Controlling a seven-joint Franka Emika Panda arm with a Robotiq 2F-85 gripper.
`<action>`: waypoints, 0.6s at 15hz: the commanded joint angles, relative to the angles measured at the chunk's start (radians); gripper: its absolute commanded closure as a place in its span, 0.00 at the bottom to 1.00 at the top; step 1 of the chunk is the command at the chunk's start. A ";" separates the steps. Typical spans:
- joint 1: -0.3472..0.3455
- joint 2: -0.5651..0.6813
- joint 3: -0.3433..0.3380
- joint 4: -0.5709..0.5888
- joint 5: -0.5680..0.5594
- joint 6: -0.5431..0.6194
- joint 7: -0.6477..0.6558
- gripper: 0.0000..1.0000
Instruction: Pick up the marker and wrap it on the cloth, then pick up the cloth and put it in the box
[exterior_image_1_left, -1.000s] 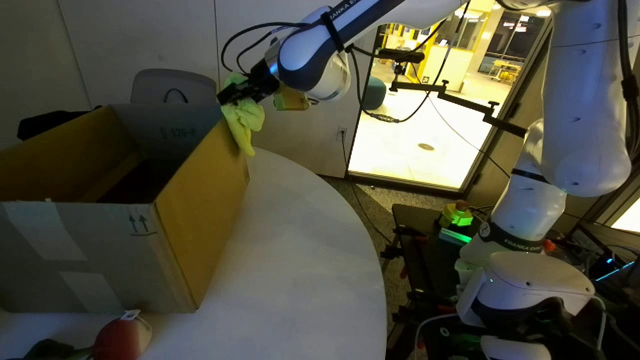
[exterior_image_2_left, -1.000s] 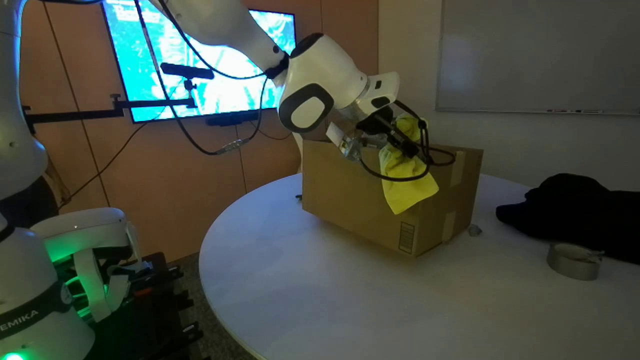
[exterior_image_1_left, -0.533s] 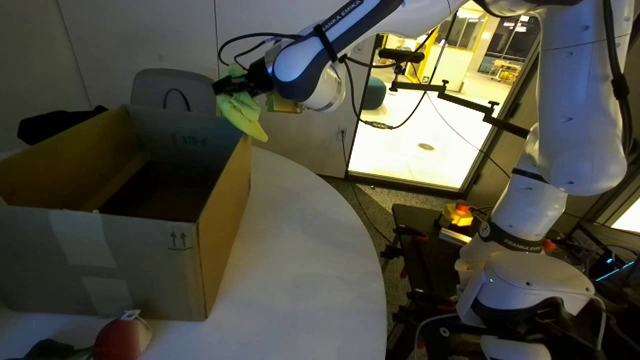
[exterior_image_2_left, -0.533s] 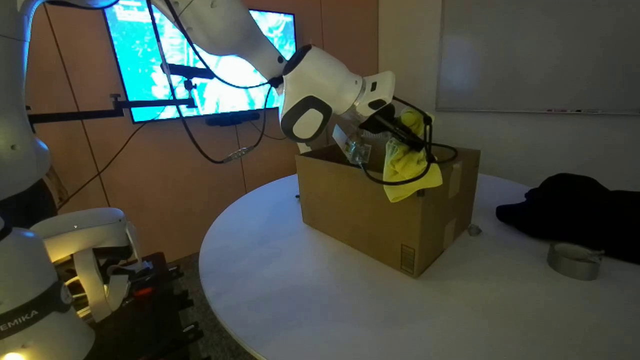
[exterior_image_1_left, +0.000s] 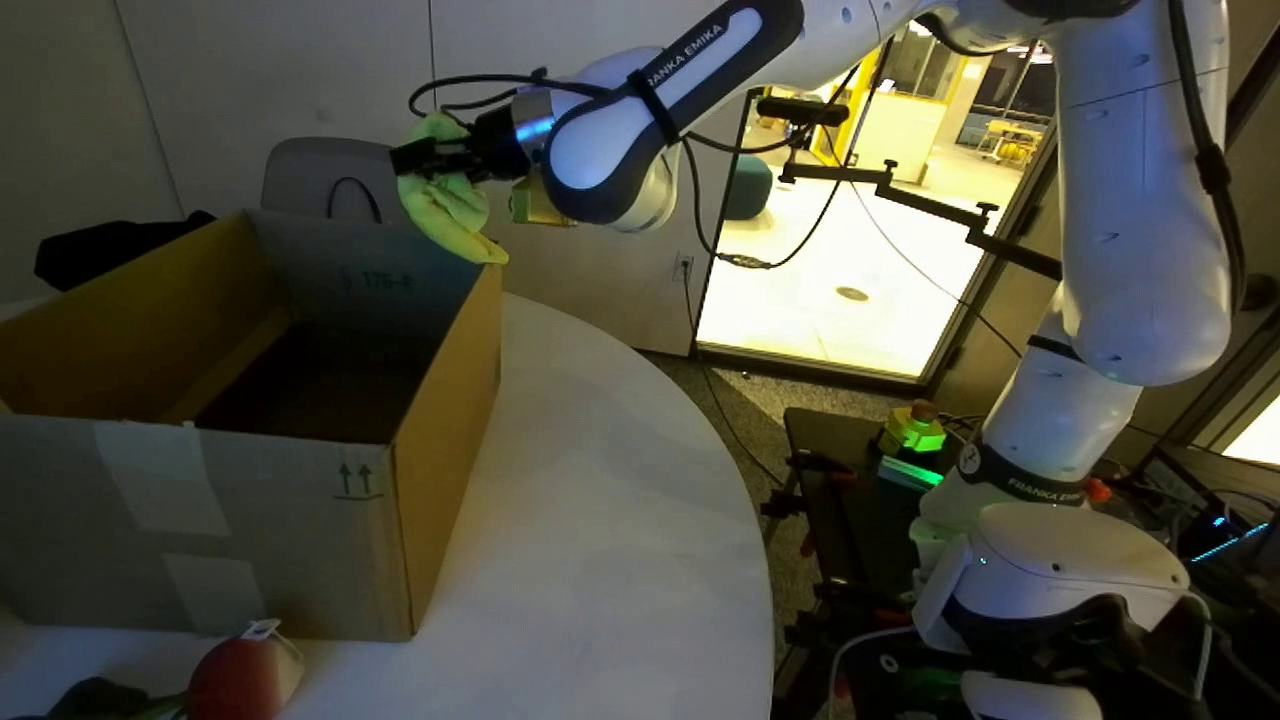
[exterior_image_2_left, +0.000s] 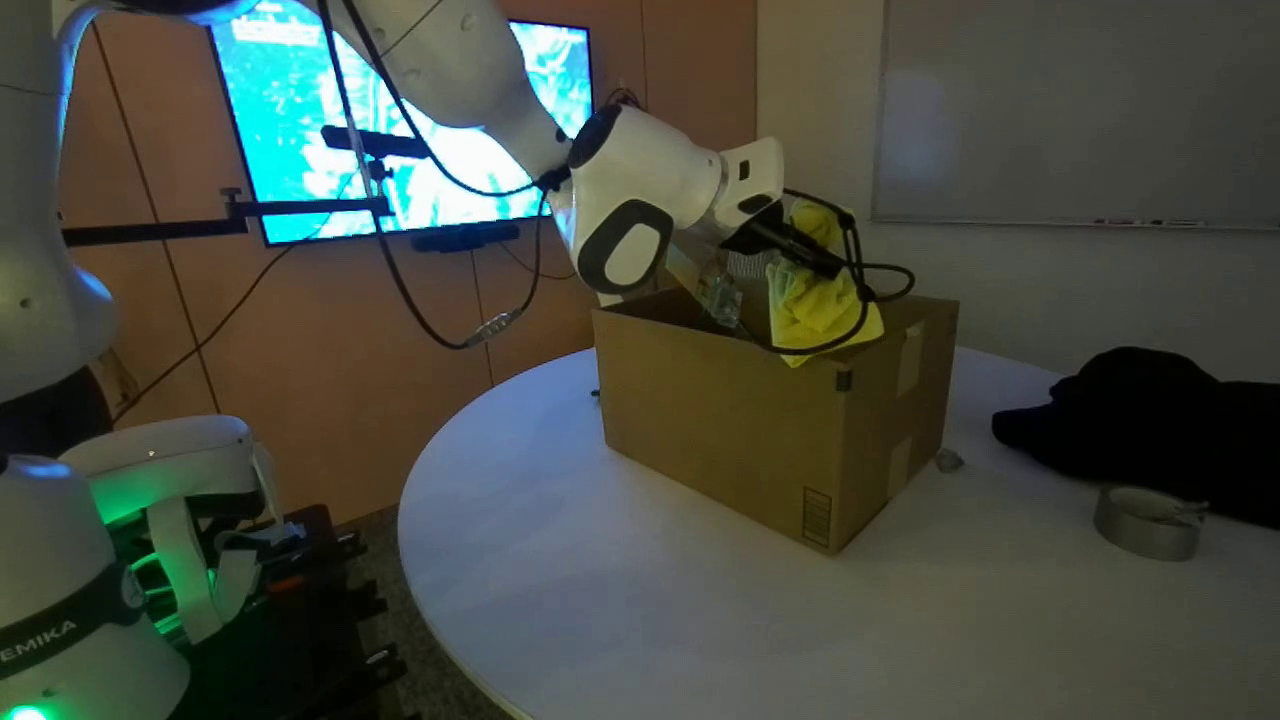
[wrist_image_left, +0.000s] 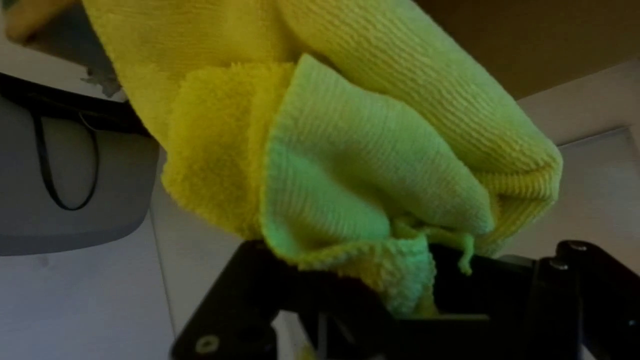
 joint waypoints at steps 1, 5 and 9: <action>-0.180 0.040 0.182 -0.001 -0.243 -0.102 0.052 0.90; -0.128 -0.075 0.202 -0.028 -0.235 -0.425 0.067 0.89; -0.012 -0.117 0.162 0.039 -0.309 -0.748 0.129 0.55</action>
